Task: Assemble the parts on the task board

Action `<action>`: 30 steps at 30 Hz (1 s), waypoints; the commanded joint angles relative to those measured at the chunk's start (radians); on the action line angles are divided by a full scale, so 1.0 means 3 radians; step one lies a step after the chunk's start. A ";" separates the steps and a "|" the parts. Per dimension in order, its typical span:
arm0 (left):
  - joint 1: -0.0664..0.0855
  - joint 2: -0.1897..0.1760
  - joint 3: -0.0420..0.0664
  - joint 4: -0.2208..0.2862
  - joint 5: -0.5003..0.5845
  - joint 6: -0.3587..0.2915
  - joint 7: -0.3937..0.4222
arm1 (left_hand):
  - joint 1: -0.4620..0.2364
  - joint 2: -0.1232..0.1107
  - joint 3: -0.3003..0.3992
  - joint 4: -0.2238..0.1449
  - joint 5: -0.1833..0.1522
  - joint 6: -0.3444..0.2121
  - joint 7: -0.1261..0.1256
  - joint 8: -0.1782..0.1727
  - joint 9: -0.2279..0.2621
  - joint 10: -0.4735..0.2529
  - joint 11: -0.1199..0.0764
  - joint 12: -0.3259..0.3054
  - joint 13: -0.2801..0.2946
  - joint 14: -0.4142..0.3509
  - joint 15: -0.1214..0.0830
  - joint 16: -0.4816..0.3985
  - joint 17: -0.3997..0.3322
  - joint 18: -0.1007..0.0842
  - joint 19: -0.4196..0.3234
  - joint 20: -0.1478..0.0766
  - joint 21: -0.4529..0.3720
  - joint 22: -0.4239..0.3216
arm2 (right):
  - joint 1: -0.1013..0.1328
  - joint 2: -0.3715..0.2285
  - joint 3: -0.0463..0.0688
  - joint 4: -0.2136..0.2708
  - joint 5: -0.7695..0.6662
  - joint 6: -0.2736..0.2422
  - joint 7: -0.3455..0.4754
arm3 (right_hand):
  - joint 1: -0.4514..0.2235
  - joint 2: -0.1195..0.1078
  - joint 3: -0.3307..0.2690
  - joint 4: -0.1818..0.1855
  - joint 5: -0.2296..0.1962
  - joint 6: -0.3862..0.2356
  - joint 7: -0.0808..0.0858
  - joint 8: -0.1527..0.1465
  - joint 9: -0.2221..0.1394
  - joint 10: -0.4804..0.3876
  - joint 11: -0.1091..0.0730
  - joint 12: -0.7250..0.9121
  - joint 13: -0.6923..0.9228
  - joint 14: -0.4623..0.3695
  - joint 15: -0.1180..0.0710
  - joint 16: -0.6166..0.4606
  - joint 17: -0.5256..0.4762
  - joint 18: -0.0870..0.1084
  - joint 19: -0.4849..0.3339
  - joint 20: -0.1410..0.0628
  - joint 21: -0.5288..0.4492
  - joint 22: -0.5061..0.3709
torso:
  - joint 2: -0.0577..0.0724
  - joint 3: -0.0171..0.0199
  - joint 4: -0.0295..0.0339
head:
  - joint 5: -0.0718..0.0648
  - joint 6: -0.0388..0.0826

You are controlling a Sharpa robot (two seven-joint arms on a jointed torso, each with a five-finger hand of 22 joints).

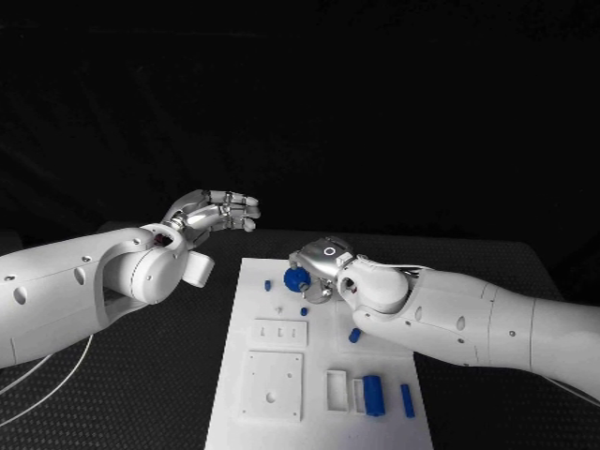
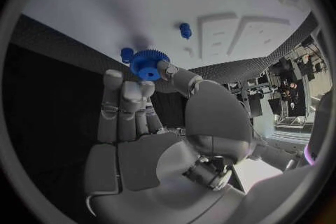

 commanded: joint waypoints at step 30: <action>0.0001 0.0026 0.0002 -0.0011 -0.0011 0.0055 0.0026 | -0.0028 0.0013 0.0010 0.0004 0.0002 -0.0025 0.0001 -0.0024 0.0006 -0.0016 0.0004 -0.0017 0.0008 -0.0012 0.0005 -0.0013 0.0004 -0.0031 -0.0016 0.0006 0.0006 0.0005 | -0.0030 0.0113 -0.0052 -0.0161 -0.0120 0.0095 -0.0073 | -0.0006 -0.0059 0.0028 0.0013 -0.0016 0.0833 -0.0051 -0.0019 0.0005 -0.0044 -0.0074 -0.0023 -0.0007 0.0009 -0.0019 0.0004 0.0005 0.0044 0.0020 0.0002 0.0003 0.0034 | 0.0003 -0.0001 -0.0004 | 0.0049 -0.0037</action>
